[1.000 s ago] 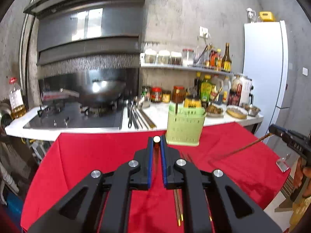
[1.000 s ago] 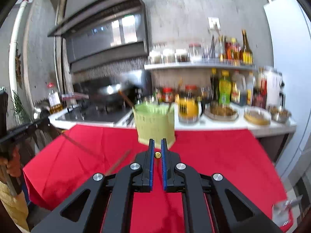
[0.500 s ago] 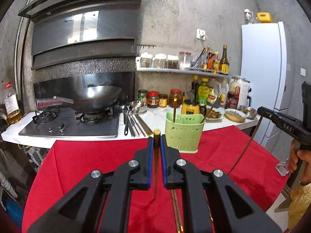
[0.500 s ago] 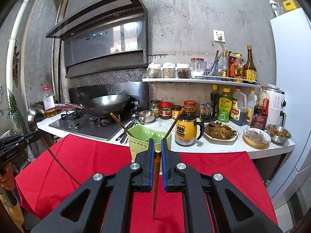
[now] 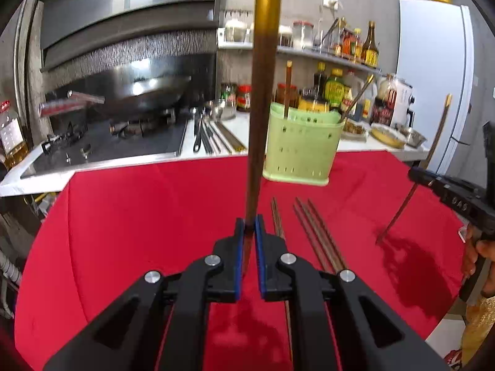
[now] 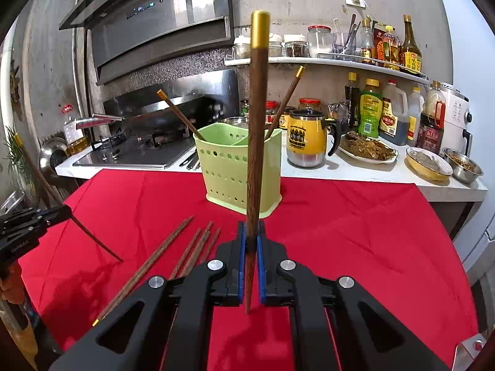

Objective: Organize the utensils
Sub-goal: 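Raise both held chopsticks and carry them above the green holder, then open both tools to release the chopsticks into the green holder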

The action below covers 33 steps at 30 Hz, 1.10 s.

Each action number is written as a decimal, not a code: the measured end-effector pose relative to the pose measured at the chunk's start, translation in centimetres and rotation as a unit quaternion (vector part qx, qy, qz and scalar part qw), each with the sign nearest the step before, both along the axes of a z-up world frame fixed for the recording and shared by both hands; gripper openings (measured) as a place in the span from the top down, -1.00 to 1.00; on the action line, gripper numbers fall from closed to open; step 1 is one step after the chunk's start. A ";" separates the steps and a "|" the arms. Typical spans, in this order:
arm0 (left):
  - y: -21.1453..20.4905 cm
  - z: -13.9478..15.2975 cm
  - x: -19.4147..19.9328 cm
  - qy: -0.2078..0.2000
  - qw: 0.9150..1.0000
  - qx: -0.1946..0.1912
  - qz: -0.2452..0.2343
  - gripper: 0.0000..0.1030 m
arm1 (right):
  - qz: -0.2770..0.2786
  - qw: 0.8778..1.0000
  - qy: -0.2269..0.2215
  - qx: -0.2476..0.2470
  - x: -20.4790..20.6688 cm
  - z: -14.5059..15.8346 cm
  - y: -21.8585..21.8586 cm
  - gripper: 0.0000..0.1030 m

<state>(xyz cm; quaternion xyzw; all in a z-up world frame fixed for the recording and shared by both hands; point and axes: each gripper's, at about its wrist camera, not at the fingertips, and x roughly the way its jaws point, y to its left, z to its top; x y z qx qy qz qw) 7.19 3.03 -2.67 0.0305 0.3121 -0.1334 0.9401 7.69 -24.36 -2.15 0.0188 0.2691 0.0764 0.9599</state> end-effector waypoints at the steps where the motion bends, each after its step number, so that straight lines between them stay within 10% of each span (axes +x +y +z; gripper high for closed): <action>1: 0.0 -0.2 0.0 0.003 1.000 0.000 0.001 0.86 | 0.000 1.000 0.002 -0.002 -0.2 0.1 0.0 0.86; 19: -3.8 6.6 1.8 -0.058 0.997 -0.006 -0.041 0.87 | 0.007 0.998 -0.060 -0.014 1.6 5.3 0.1 0.87; 26: -8.4 11.9 6.7 -0.091 0.992 -0.027 -0.084 0.87 | 0.009 0.992 -0.126 -0.022 6.2 10.5 1.0 0.87; 33: -11.9 10.9 13.2 -0.053 0.994 -0.003 -0.096 0.87 | 0.003 0.993 -0.113 -0.012 11.9 9.9 0.4 0.87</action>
